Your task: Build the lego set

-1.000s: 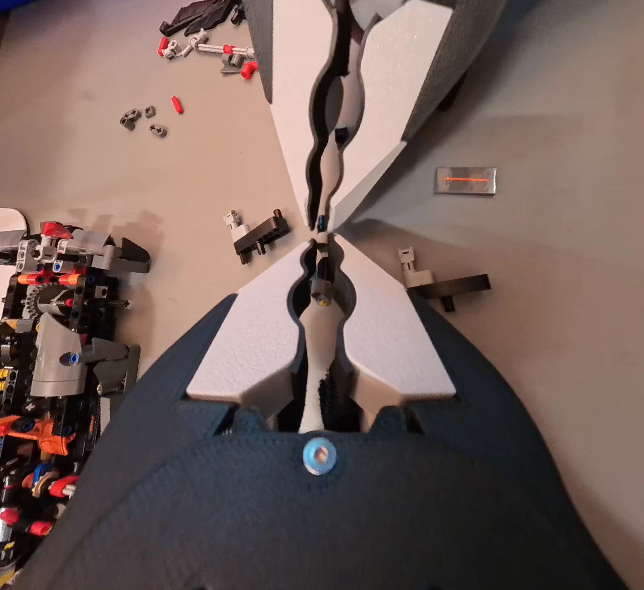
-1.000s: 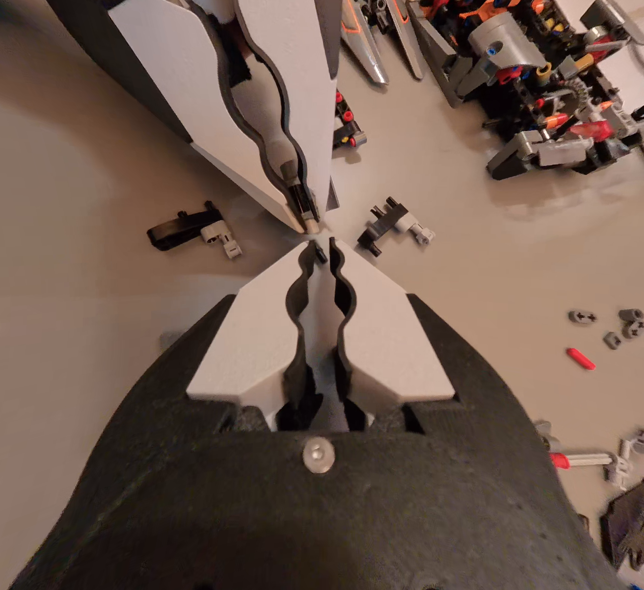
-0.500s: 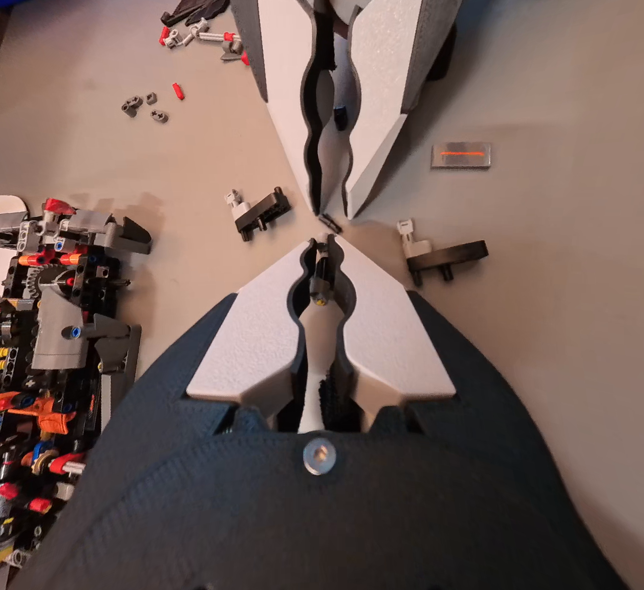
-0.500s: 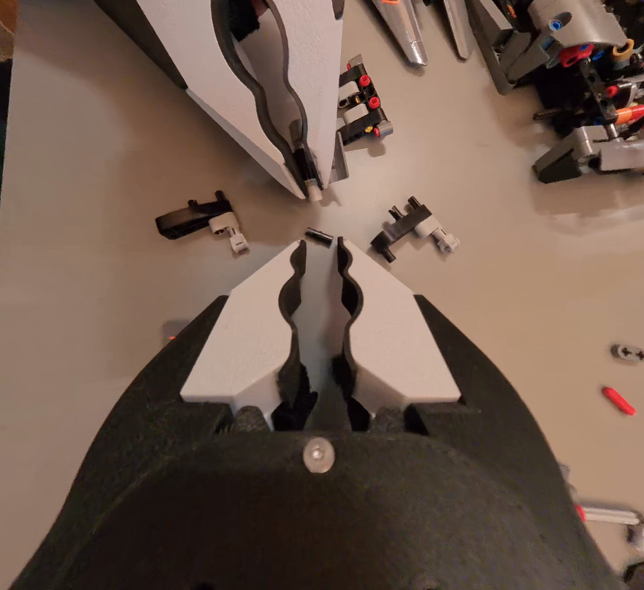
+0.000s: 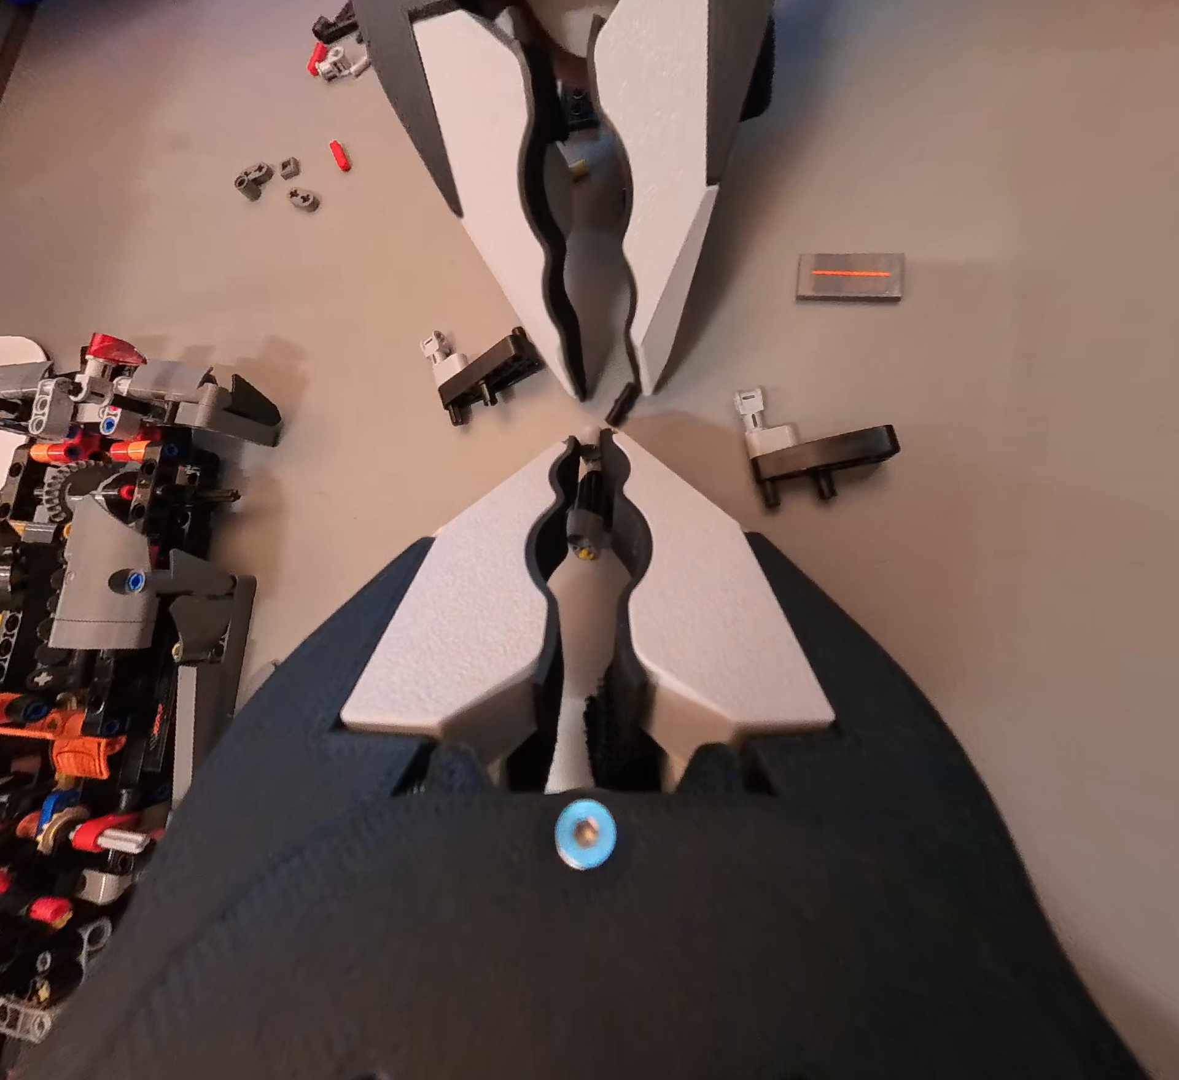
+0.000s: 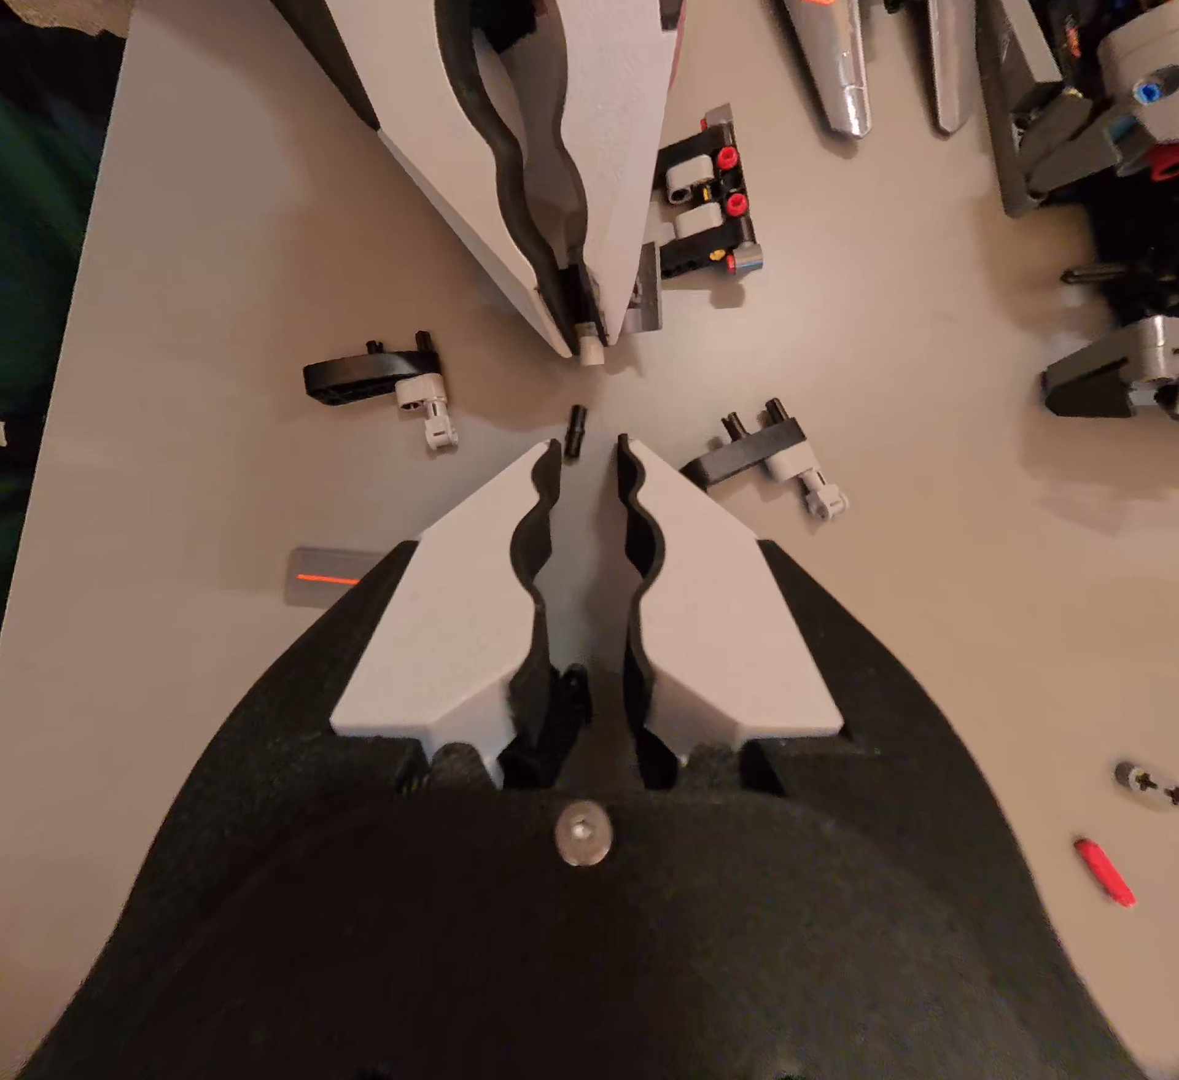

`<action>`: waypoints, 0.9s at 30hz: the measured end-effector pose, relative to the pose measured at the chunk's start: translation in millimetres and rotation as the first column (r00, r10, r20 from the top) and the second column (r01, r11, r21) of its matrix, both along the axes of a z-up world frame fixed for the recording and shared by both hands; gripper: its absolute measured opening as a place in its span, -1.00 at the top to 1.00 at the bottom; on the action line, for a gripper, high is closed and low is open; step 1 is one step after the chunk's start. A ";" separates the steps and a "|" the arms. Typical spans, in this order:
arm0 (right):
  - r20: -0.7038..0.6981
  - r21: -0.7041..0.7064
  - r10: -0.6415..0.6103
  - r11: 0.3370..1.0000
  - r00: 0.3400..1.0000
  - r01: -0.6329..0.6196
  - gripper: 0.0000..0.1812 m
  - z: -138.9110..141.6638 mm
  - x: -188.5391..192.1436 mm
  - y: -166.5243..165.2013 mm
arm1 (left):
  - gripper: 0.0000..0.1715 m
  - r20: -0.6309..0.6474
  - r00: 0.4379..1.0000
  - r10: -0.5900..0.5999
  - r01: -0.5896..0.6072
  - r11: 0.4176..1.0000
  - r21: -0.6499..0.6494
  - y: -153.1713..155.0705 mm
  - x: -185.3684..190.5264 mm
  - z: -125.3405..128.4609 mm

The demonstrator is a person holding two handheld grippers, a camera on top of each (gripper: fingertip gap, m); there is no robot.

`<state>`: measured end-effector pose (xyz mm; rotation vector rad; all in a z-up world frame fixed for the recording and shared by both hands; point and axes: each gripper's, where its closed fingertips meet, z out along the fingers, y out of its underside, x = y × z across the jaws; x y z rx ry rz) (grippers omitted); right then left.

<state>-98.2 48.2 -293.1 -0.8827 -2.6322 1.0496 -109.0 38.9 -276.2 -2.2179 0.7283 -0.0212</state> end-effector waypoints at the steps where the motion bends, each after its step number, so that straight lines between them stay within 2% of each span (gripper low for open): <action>1: 0.001 0.001 -0.004 1.000 1.000 0.004 0.84 -0.9 0.0 0.6 | 0.95 0.002 1.000 0.000 0.000 1.000 0.000 0.2 -0.1 0.0; 8: -0.032 0.010 -0.026 1.000 0.999 0.027 1.00 -1.3 0.8 -4.8 | 0.95 0.004 1.000 0.003 -0.003 1.000 0.001 -0.4 -0.4 0.0; 13: -0.050 0.026 -0.003 1.000 0.999 0.005 0.80 0.7 0.6 -6.0 | 0.95 0.005 1.000 0.004 -0.004 1.000 -0.001 -0.3 -0.7 -0.4; 16: -0.045 0.037 0.020 0.999 0.999 -0.019 0.78 -0.7 -2.0 -8.3 | 0.95 0.004 1.000 0.008 -0.008 1.000 -0.004 -1.0 -2.1 -0.3; 22: -0.042 0.033 0.052 0.998 0.998 -0.051 0.88 -1.1 -8.8 -15.9 | 0.95 0.002 1.000 0.021 -0.021 1.000 -0.006 -4.2 -6.4 0.7; 27: -0.027 -0.004 0.031 1.000 0.999 -0.031 0.97 -1.5 -9.8 -16.1 | 0.95 0.006 1.000 0.030 -0.030 1.000 -0.007 -6.4 -9.9 0.8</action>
